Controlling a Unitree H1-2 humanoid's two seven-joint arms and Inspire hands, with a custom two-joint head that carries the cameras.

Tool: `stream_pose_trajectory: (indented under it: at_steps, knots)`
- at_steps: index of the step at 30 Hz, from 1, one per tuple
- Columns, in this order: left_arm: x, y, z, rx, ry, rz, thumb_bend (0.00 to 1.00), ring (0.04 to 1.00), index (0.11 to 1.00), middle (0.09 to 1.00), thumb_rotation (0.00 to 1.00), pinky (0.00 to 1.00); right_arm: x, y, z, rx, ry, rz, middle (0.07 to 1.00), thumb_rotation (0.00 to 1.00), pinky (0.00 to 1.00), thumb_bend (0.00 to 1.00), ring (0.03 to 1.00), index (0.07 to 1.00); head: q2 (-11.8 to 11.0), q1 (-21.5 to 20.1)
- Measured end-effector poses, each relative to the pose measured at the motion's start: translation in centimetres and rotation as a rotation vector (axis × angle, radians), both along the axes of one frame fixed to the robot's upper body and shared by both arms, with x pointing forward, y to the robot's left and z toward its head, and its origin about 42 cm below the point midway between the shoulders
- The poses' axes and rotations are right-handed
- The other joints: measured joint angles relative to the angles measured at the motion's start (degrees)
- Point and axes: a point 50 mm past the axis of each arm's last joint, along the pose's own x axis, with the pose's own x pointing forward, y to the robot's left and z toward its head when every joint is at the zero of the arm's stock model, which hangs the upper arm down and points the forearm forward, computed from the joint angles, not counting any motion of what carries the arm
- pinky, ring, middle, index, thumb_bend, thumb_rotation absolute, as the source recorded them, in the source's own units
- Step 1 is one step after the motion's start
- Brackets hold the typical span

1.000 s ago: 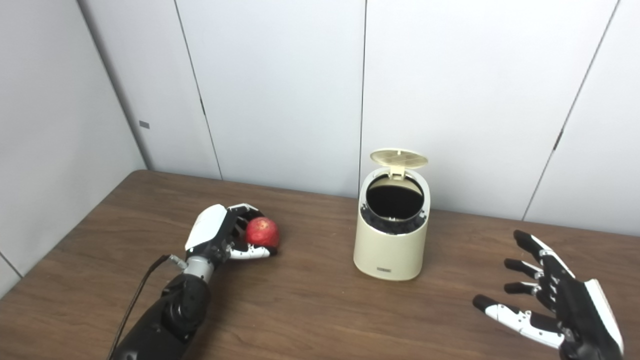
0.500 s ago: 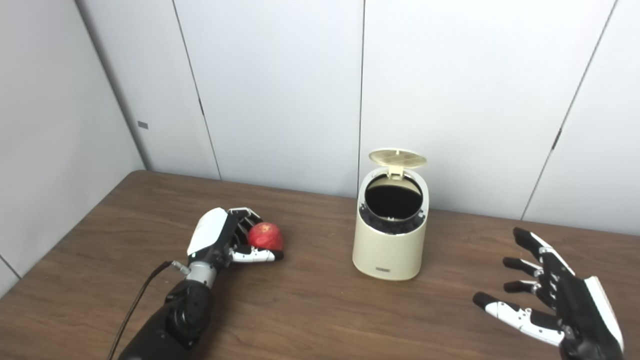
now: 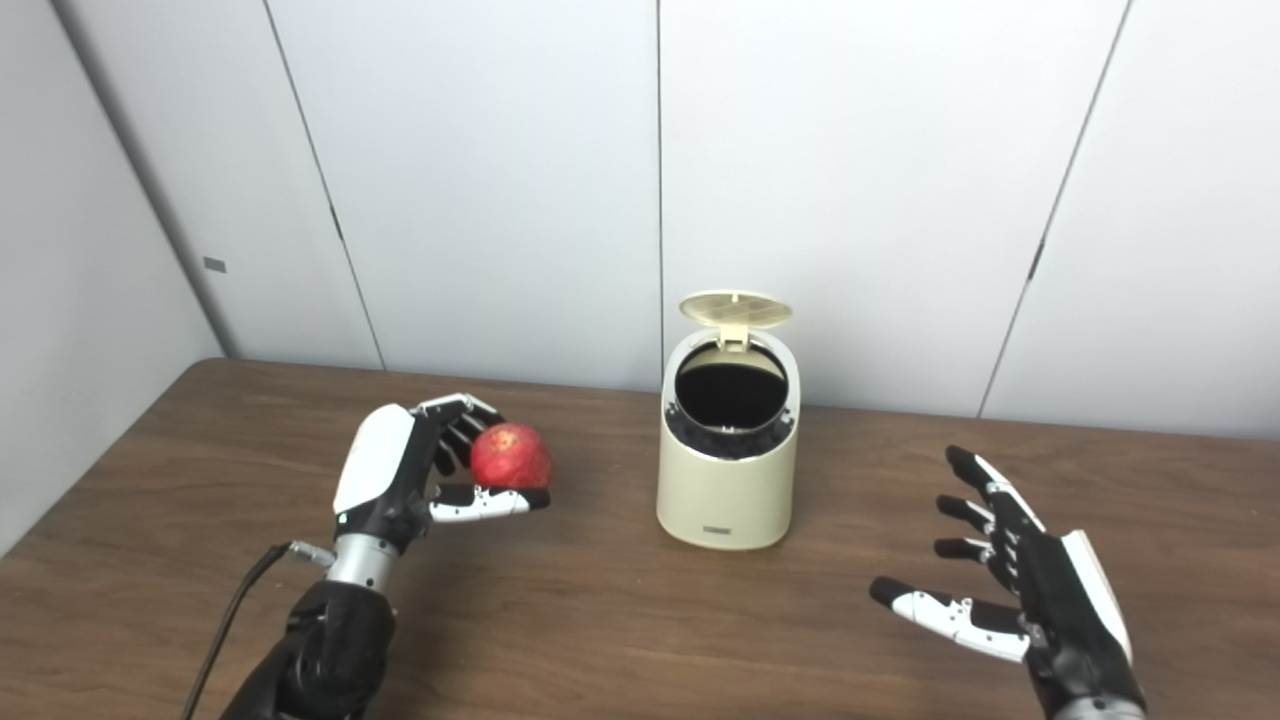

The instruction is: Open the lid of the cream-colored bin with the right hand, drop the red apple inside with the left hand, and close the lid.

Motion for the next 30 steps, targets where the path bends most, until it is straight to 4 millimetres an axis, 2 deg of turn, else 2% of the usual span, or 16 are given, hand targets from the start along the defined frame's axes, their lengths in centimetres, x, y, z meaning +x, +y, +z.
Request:
stream_pose_trajectory:
  at_steps: [5,8,14,18,26,30]
  knots:
    - [0.4,-2.4,4.1,-0.022,-0.127,-0.071,0.52,0.370,0.501,0.457,0.00,0.28,0.7,-0.8,-2.2,-0.006,-0.006,-0.024,0.876,0.09,0.63,0.69,0.765,0.855,-1.1,-1.5]
    - [1.1,-4.1,6.4,-0.016,-0.190,-0.109,0.52,0.380,0.491,0.472,0.00,0.29,0.8,-0.8,-2.6,-0.011,-0.012,-0.021,0.880,0.10,0.64,0.69,0.760,0.856,-1.5,-1.9]
    - [2.1,-6.8,8.9,-0.050,-0.257,-0.167,0.52,0.388,0.489,0.474,0.00,0.28,0.9,-0.9,-3.3,-0.011,-0.021,-0.011,0.887,0.14,0.63,0.69,0.759,0.857,-2.1,-2.8]
    - [2.6,-8.1,9.1,-0.038,-0.269,-0.209,0.52,0.392,0.488,0.477,0.00,0.29,1.0,-0.9,-3.5,-0.017,-0.032,-0.017,0.883,0.13,0.63,0.69,0.751,0.854,-2.3,-3.3]
    - [3.0,-11.0,7.7,-0.028,-0.224,-0.247,0.52,0.402,0.492,0.474,0.00,0.30,1.0,-0.9,-3.7,-0.027,-0.042,-0.028,0.882,0.16,0.64,0.69,0.760,0.861,-2.1,-4.0]
    - [3.2,-11.6,7.1,-0.032,-0.209,-0.259,0.52,0.396,0.494,0.470,0.00,0.29,1.0,-1.0,-3.7,-0.032,-0.042,-0.029,0.883,0.17,0.64,0.69,0.765,0.866,-1.9,-4.3]
